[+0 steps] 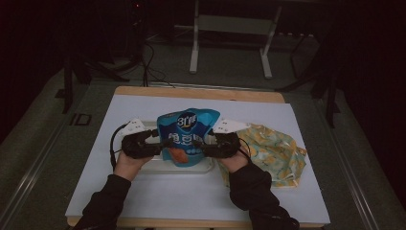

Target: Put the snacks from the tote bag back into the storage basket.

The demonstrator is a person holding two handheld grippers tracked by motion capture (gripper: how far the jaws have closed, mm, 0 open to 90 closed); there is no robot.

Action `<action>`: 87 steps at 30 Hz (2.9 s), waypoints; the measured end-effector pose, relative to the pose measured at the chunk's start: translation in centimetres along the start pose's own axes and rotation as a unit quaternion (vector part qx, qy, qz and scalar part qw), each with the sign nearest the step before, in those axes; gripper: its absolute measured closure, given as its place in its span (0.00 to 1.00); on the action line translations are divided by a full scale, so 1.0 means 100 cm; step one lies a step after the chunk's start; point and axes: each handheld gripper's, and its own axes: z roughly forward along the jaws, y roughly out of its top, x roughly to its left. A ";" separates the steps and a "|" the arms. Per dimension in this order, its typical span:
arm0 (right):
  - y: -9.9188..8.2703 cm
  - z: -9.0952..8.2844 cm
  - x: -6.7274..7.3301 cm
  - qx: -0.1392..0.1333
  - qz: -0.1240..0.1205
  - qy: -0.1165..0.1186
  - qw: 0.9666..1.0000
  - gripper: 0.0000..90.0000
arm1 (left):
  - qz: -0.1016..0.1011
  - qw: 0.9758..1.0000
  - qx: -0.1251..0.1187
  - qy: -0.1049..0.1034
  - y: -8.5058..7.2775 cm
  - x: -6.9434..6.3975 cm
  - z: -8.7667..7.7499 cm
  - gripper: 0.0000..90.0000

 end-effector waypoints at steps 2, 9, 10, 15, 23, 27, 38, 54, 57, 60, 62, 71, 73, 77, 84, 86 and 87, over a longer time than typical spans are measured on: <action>-0.001 -0.003 -0.002 -0.008 0.007 0.010 1.000 0.37 | -0.006 1.000 -0.004 0.002 -0.001 0.000 -0.001 0.35; -0.005 -0.011 -0.005 -0.002 0.003 0.020 1.000 0.18 | -0.006 1.000 -0.008 -0.016 -0.006 -0.004 -0.005 0.09; -0.005 -0.012 -0.006 -0.003 0.005 0.022 1.000 0.17 | 0.000 1.000 -0.001 -0.011 -0.006 -0.004 -0.005 0.07; -0.008 -0.022 -0.005 -0.002 -0.011 0.012 1.000 0.17 | -0.010 1.000 -0.004 -0.009 -0.014 -0.008 -0.008 0.03; -0.017 -0.040 -0.009 -0.005 -0.027 -0.001 1.000 0.17 | -0.008 1.000 -0.013 0.015 -0.028 -0.022 -0.016 0.03; -0.024 -0.048 -0.011 -0.002 -0.031 -0.004 1.000 0.17 | -0.009 1.000 -0.015 0.025 -0.036 -0.030 -0.019 0.03; -0.046 -0.073 -0.018 0.000 -0.021 -0.021 1.000 0.17 | -0.008 1.000 0.000 0.008 -0.056 -0.047 -0.019 0.03; -0.087 -0.109 -0.024 -0.008 0.005 -0.041 0.999 0.16 | 0.015 0.998 0.030 -0.054 -0.061 -0.075 0.013 0.03; -0.094 -0.116 -0.025 -0.008 0.011 -0.053 0.998 0.16 | 0.020 0.997 0.037 -0.063 -0.061 -0.079 0.019 0.03; -0.100 -0.123 -0.027 -0.007 0.014 -0.060 0.998 0.16 | 0.023 0.996 0.044 -0.079 -0.061 -0.082 0.025 0.03; -0.104 -0.129 -0.029 -0.006 0.016 -0.068 0.998 0.16 | 0.024 0.995 0.047 -0.086 -0.061 -0.084 0.029 0.03; -0.120 -0.149 -0.028 -0.016 0.023 -0.082 0.996 0.16 | 0.046 0.991 0.054 -0.116 -0.061 -0.099 0.045 0.03; -0.124 -0.153 -0.027 -0.015 0.027 -0.085 0.996 0.16 | 0.052 0.990 0.058 -0.119 -0.062 -0.101 0.049 0.03; -0.131 -0.163 -0.027 -0.019 0.035 -0.095 0.995 0.16 | 0.054 0.989 0.052 -0.128 -0.062 -0.102 0.051 0.03; -0.144 -0.175 -0.029 -0.017 0.046 -0.112 0.992 0.16 | 0.055 0.990 0.042 -0.125 -0.061 -0.101 0.051 0.03; -0.147 -0.178 -0.030 -0.018 0.050 -0.119 0.991 0.16 | 0.055 0.990 0.042 -0.124 -0.062 -0.101 0.051 0.03; -0.148 -0.180 -0.031 -0.019 0.051 -0.123 0.991 0.16 | 0.054 0.990 0.042 -0.125 -0.062 -0.100 0.051 0.03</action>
